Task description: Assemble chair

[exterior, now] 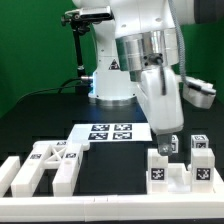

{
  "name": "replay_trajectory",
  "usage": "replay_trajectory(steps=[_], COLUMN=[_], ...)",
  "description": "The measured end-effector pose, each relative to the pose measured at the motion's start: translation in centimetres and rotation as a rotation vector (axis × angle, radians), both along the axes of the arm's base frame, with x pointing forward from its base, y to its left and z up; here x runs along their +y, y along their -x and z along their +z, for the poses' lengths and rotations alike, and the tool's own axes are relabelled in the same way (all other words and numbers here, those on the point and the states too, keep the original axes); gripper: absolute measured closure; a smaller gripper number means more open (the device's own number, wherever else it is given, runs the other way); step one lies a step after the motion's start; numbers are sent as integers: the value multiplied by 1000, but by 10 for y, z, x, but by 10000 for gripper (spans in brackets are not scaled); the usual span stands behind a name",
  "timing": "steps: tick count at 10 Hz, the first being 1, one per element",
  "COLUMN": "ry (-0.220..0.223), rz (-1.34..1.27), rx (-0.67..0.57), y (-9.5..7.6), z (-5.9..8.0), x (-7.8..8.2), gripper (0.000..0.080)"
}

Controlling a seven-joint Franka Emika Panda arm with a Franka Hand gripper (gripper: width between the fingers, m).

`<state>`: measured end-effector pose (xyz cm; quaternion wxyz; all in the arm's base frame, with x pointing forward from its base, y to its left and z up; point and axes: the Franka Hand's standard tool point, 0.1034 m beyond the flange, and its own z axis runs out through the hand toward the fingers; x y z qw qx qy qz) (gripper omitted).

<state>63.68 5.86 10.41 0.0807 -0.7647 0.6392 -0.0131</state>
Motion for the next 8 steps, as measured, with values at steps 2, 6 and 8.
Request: replay_trajectory(steps=[2,6,8], ry=[26,106,150], rz=[222,573,758], rx=[-13,-77,-110], y=[17,22,20], z=[0,-3,-4], x=[5,4,2], gripper=[151,151,151])
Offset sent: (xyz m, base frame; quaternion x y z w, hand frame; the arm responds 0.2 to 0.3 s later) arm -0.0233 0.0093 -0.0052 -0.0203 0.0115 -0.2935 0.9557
